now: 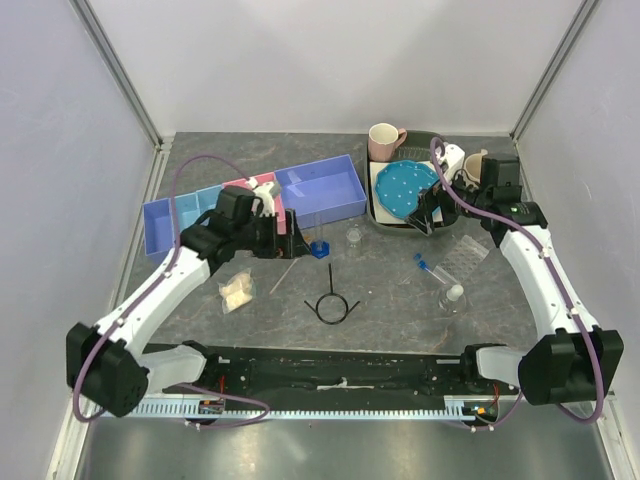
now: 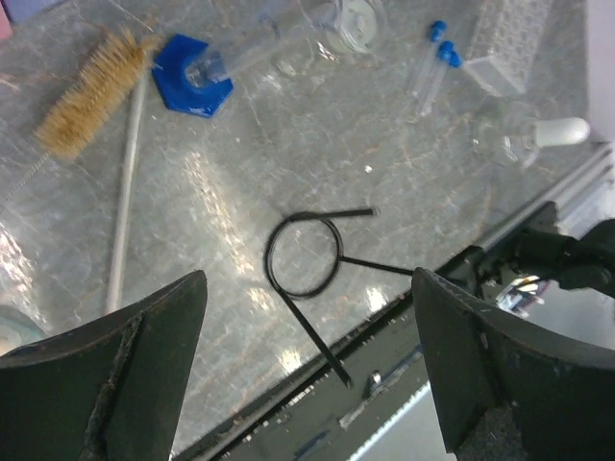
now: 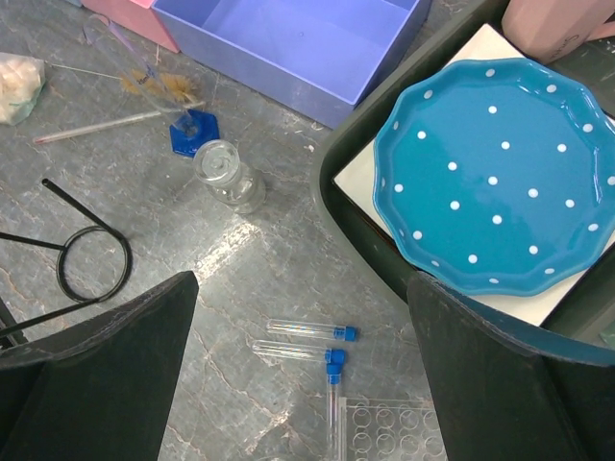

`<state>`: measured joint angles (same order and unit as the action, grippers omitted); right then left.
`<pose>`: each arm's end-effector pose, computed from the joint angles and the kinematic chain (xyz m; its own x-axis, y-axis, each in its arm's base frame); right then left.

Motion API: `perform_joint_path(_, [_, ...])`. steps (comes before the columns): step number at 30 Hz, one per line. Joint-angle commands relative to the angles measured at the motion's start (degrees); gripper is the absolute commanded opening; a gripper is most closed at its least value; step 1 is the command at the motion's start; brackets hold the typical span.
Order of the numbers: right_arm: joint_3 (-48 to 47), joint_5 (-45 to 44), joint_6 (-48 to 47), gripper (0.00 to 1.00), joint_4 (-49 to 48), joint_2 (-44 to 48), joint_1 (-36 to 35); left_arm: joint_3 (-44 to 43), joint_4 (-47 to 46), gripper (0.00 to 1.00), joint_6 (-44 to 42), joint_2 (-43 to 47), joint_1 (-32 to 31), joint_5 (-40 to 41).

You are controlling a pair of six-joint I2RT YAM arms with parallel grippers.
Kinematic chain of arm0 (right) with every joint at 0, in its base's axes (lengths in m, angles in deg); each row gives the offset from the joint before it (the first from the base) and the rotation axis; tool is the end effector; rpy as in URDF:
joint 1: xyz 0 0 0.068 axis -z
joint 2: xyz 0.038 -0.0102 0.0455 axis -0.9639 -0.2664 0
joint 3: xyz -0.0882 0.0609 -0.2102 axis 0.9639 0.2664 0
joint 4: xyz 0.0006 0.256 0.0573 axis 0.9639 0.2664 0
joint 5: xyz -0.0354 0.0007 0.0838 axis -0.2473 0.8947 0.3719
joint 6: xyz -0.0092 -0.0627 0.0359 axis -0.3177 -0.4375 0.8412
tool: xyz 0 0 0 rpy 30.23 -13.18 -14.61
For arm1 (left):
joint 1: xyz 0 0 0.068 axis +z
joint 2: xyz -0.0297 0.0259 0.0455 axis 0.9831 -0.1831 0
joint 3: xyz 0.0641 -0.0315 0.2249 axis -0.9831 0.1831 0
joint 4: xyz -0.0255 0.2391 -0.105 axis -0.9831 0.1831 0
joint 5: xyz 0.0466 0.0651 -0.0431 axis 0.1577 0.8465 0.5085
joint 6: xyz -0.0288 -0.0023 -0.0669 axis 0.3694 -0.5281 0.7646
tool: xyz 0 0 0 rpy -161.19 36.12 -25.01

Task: Organize the chemistry lab equipment

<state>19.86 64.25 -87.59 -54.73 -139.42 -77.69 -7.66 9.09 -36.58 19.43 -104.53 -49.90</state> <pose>0.2914 0.0543 0.2886 -0.3785 -0.2756 -0.8836 -0.7149 0.6934 0.0900 0.2415 -0.1385 0.2446 -0.8196 -0.0500 -0.5707 0.3350 0.7663 -0.5482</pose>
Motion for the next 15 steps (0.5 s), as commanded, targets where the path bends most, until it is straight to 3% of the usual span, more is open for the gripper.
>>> perform_joint_path(1, [0.7, 2.1, -3.8, 0.98, -2.6, -0.5, 0.1, -6.2, -0.9, 0.91, -3.5, -6.3, -2.8, 9.7])
perform_joint_path(5, [1.3, 2.2, -5.2, 0.98, -2.8, -1.1, 0.1, -10.2, -3.0, 0.85, -5.1, -11.5, -4.7, 12.5])
perform_joint_path(15, [2.5, 4.3, -7.4, 0.98, -3.0, -2.0, 0.1, -11.6, -11.9, 0.80, -10.7, -16.2, -9.4, 18.5])
